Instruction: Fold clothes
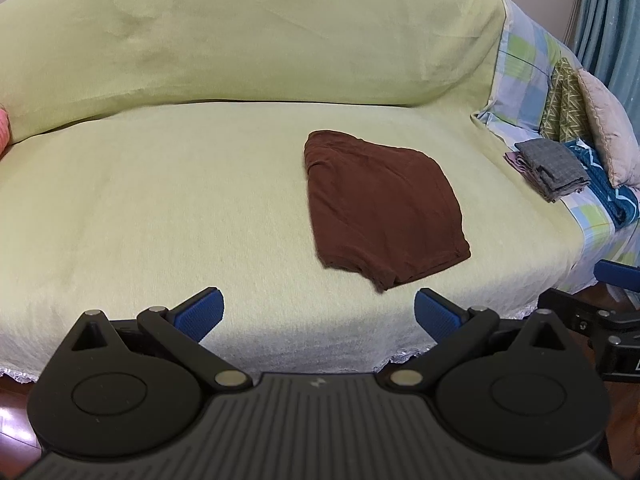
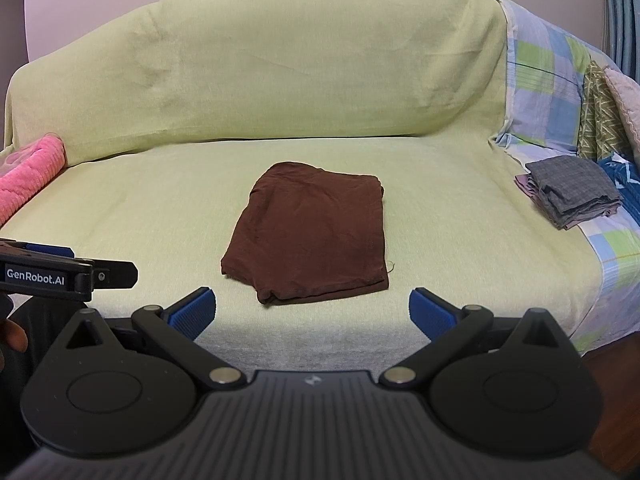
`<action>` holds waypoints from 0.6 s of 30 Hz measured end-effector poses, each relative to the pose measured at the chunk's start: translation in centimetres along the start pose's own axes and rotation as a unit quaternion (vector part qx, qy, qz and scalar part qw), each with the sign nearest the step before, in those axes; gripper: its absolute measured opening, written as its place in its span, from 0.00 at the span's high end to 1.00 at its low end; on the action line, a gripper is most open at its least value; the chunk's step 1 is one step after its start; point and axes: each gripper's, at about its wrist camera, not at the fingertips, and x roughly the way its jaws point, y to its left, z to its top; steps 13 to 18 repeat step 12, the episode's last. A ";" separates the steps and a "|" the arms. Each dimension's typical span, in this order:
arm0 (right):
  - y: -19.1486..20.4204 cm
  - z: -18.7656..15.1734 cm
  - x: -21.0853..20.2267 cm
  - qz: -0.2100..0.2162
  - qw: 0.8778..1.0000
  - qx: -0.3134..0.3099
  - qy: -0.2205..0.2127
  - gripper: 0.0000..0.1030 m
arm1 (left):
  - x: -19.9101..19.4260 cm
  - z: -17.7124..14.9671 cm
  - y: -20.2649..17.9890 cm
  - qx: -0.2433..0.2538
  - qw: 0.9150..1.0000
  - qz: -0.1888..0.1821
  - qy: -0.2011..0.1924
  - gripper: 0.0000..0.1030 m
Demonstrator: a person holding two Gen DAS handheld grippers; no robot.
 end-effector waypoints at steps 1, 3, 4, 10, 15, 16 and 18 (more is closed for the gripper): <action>0.0 0.0 0.0 0.000 1.000 0.000 0.000 0.01 | 0.0 0.0 0.0 0.000 1.000 0.000 0.001 0.00; 0.0 0.0 -0.1 0.000 1.000 0.000 0.001 0.01 | 0.1 0.0 0.1 0.001 1.000 0.000 0.002 0.00; 0.0 0.0 -0.1 -0.001 1.000 -0.001 0.001 0.01 | 0.1 0.0 0.0 0.002 1.000 0.000 0.002 0.00; 0.1 0.2 -0.2 -0.005 1.000 -0.002 0.004 0.01 | -0.1 0.0 -0.2 0.012 1.000 -0.002 0.002 0.00; 0.3 0.1 -0.2 -0.006 1.000 -0.003 0.004 0.01 | -0.1 0.0 -0.4 0.018 1.000 -0.003 0.002 0.00; 0.3 0.1 -0.2 -0.006 1.000 -0.003 0.004 0.01 | -0.1 0.0 -0.4 0.018 1.000 -0.003 0.002 0.00; 0.3 0.1 -0.2 -0.006 1.000 -0.003 0.004 0.01 | -0.1 0.0 -0.4 0.018 1.000 -0.003 0.002 0.00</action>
